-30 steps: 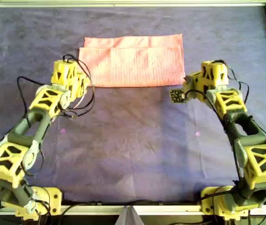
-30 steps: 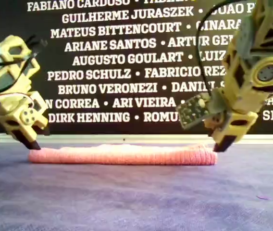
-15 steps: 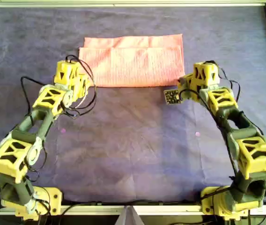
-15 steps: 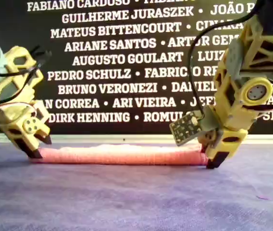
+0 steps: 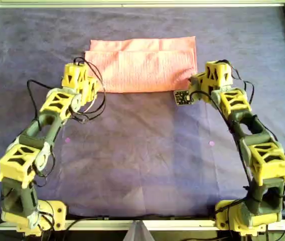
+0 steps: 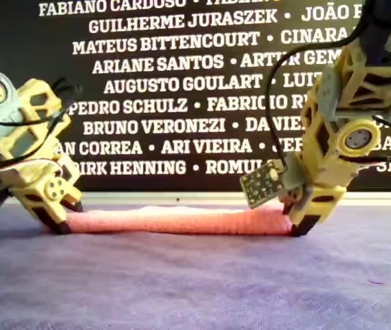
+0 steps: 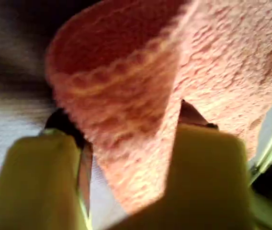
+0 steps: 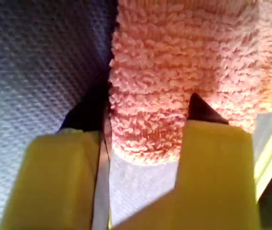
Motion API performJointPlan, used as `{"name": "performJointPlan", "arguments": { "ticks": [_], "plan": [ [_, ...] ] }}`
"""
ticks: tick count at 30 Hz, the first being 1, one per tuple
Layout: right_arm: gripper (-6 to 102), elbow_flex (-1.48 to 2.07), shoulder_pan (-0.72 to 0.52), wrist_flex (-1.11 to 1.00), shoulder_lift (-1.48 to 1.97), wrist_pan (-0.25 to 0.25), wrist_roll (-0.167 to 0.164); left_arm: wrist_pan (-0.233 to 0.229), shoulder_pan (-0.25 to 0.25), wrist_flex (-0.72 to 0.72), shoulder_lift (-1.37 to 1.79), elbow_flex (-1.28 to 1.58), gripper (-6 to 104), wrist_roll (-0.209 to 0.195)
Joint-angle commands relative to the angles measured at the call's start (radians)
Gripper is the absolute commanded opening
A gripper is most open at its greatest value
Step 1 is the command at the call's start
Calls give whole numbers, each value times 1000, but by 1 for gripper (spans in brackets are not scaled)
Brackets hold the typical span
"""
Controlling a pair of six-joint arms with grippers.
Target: Fold a cloth
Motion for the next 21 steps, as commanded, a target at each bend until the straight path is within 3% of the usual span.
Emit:
{"name": "performJointPlan", "arguments": {
  "ticks": [1,12,17,21],
  "plan": [
    [64,-71,3,-46,21,2,3,-9,-8,-23,-3,-103,63,5],
    [61,-71,2,-46,21,2,-8,-11,-8,-23,-12,-117,61,5],
    [38,-72,2,-48,21,-6,-8,-11,-8,-23,6,-120,54,3],
    [15,-100,-9,-75,20,-9,0,-11,-8,-23,5,-120,37,3]
  ]
}}
